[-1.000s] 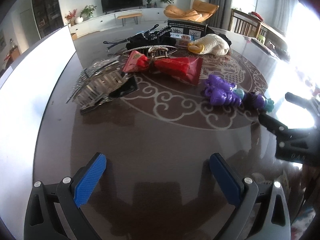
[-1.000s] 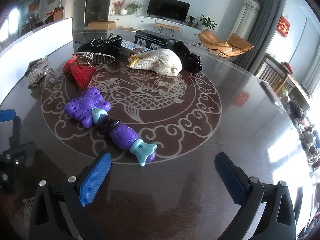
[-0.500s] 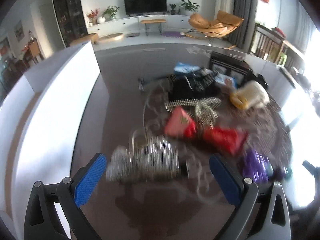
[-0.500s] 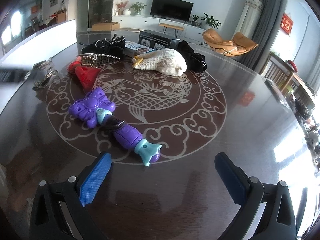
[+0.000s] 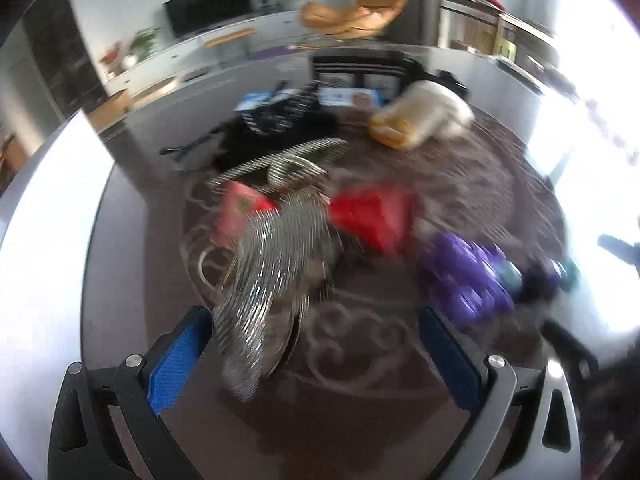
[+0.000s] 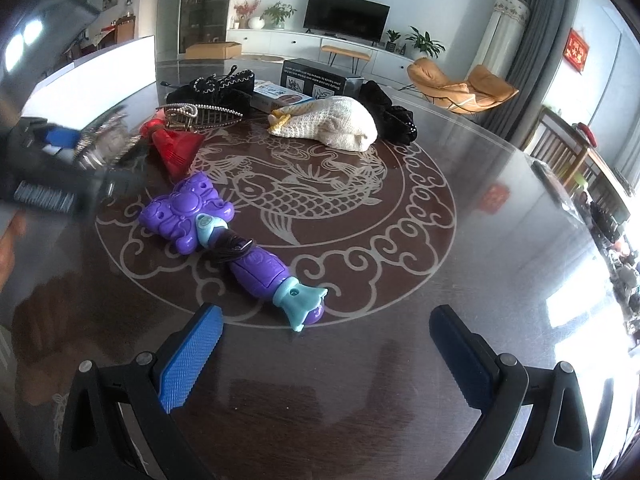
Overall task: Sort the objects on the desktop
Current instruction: 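Lower the left gripper onto the silver rhinestone bow clip and close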
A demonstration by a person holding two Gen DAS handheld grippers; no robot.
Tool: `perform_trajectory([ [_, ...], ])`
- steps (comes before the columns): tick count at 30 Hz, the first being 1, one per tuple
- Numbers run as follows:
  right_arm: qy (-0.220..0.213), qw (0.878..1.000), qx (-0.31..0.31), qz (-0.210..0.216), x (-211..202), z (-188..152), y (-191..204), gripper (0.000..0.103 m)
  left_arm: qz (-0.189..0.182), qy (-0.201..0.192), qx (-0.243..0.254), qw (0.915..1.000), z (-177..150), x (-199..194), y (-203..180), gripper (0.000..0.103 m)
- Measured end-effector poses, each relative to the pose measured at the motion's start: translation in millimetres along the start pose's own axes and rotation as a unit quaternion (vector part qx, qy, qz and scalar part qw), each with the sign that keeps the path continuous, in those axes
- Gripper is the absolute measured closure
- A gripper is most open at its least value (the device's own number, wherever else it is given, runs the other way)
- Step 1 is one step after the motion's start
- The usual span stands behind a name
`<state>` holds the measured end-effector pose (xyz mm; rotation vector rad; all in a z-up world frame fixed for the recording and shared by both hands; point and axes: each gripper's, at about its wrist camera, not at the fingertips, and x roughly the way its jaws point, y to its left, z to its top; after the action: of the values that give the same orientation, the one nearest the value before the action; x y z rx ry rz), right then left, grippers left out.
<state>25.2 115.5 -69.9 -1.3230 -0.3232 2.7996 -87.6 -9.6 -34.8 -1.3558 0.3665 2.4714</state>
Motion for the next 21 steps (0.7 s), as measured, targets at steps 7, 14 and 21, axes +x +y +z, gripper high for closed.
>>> perform_trajectory([
  [7, 0.000, 1.000, 0.001, 0.000, 0, 0, 0, 0.000, -0.015, -0.004, 0.018, 0.9997, -23, -30, 3, 0.000],
  [14, 0.000, 1.000, 0.001, -0.001, 0, 0, 0, 0.000, -0.015, -0.002, 0.027, 0.9995, -27, -36, 6, 0.000],
  [21, 0.000, 1.000, 0.001, 0.000, 0, 0, 0, 0.000, -0.038, 0.005, 0.003, 0.9993, -39, -40, 17, 0.000],
])
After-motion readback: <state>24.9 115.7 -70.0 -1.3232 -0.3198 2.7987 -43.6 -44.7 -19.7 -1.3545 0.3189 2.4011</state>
